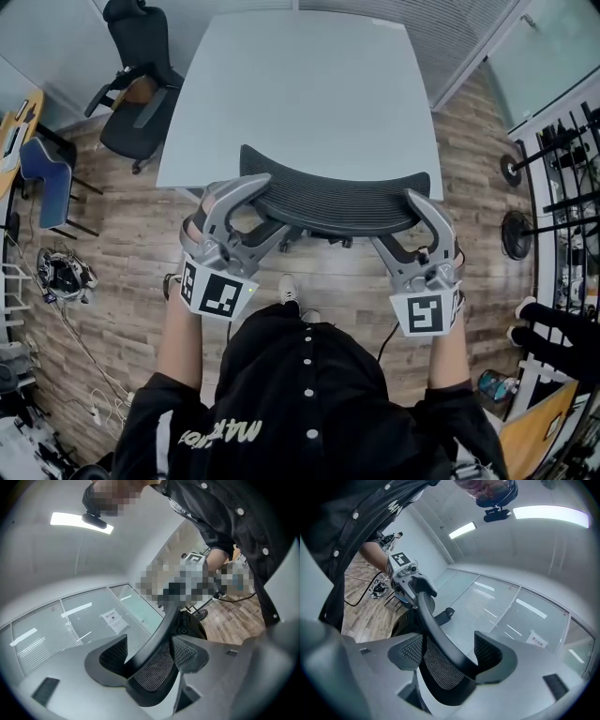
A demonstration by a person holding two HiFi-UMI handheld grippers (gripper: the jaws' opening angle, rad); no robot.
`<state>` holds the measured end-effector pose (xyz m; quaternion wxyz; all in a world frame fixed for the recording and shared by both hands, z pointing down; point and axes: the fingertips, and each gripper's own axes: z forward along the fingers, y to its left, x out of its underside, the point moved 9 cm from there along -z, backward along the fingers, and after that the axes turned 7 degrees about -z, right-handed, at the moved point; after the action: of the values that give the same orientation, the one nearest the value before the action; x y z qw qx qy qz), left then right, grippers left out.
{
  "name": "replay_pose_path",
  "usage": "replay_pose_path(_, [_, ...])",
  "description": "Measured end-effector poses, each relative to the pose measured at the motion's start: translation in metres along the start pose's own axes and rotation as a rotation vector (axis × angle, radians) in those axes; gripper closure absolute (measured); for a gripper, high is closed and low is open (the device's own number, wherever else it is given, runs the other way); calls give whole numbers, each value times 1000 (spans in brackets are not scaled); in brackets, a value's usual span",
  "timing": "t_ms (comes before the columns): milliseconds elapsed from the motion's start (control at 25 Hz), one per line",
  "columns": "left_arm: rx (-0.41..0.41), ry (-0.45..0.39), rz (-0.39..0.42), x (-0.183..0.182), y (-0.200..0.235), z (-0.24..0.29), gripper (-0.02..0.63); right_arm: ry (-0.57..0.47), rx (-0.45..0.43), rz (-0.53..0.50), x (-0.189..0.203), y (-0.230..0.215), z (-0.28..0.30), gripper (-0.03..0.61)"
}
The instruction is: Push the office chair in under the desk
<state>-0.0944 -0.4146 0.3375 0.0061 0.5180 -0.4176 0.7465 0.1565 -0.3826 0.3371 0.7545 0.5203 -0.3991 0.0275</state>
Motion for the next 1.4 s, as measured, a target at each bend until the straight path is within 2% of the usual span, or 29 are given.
replay_pose_path(720, [-1, -19, 9, -1, 0, 11, 321, -26, -4, 10, 13, -10, 2, 253])
replay_pose_path(1040, [18, 10, 3, -2, -3, 2, 322, 17, -60, -10, 5, -7, -2, 258])
replay_pose_path(1200, [2, 29, 37, -1, -7, -2, 342, 30, -65, -16, 3, -3, -4, 276])
replay_pose_path(1400, [-26, 32, 19, 0, -8, -11, 357, 40, -56, -24, -1, 2, -9, 321])
